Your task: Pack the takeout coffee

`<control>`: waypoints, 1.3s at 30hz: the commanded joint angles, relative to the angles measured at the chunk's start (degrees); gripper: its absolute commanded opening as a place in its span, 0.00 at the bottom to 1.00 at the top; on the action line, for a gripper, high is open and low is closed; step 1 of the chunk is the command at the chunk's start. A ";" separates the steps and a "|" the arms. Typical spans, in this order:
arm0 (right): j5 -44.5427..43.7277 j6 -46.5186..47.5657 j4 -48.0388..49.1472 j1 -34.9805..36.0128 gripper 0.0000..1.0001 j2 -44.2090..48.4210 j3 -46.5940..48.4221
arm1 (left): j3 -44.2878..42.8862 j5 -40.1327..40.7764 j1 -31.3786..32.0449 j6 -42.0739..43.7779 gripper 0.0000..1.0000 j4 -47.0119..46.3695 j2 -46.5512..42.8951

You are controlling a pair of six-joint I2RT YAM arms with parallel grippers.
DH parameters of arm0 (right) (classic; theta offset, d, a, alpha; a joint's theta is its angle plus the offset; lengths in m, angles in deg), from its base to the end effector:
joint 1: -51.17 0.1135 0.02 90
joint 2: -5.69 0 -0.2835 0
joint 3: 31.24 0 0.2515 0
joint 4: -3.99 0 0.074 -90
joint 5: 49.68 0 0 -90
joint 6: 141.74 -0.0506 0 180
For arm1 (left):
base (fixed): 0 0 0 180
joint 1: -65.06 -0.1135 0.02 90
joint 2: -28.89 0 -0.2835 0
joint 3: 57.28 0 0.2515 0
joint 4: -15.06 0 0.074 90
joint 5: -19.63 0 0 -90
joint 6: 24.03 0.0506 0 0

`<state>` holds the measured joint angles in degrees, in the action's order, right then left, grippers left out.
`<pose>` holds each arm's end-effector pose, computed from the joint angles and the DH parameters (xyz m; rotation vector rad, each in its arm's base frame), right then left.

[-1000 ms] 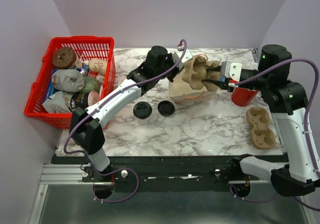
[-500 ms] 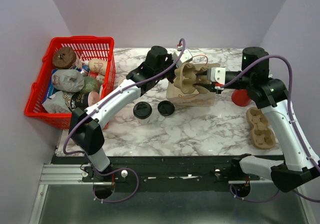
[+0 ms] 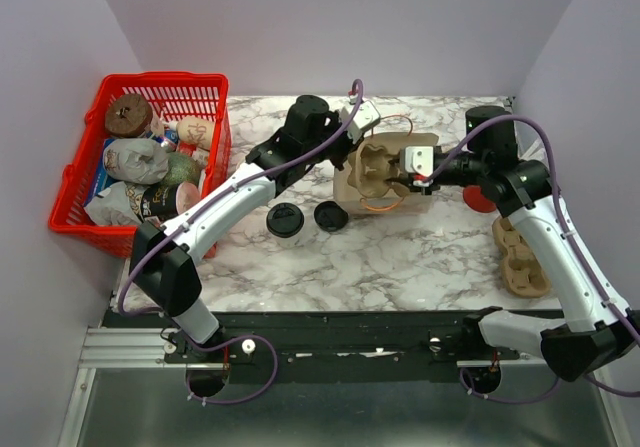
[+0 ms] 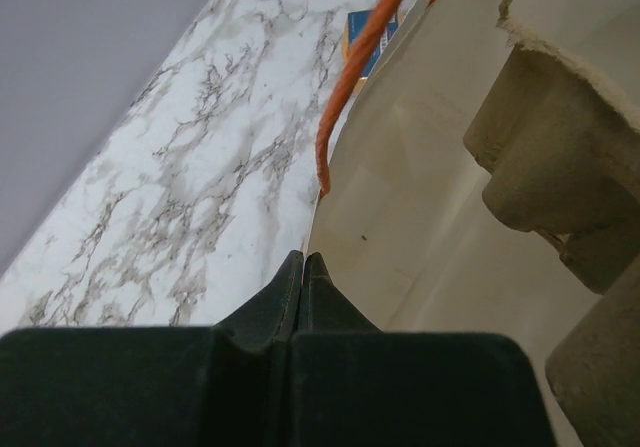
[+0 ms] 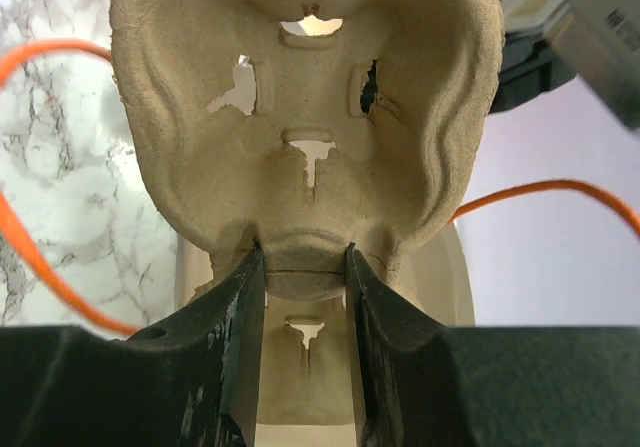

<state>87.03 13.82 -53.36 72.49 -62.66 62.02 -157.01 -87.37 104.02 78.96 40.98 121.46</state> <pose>0.2058 0.1198 0.4246 -1.6444 1.0768 0.3695 0.3003 -0.2618 0.3887 1.0235 1.6324 -0.5874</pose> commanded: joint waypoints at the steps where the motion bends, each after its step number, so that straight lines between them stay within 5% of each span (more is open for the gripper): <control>1: -3.29 2.72 -3.99 0.39 0.00 1.30 0.51 | 0.41 -0.76 -0.11 -2.18 0.00 -1.48 -2.31; 7: -9.71 7.56 -14.19 0.47 0.00 -0.89 1.84 | 0.24 -1.90 -0.03 -3.32 0.01 -1.05 -2.75; 15: -17.00 6.34 -18.15 2.50 0.01 -4.24 4.03 | -1.69 -6.64 -0.11 -8.42 0.23 0.01 -3.37; 17: -18.59 5.98 -18.06 3.02 0.01 -4.68 4.04 | -2.13 -8.22 -0.11 -9.04 0.36 0.62 -3.54; 22: -24.21 3.53 -16.13 3.73 0.00 -6.34 4.65 | -2.66 -13.75 -0.11 -10.79 0.51 0.54 -4.07; 39: -37.40 -1.93 -17.79 4.87 0.01 -15.39 10.89 | -3.64 -8.23 -3.89 -16.42 0.57 0.36 -4.16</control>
<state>54.23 13.20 -68.61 76.99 -75.98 70.79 -161.03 -97.58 101.55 65.43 41.79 119.01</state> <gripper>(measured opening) 0.404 0.570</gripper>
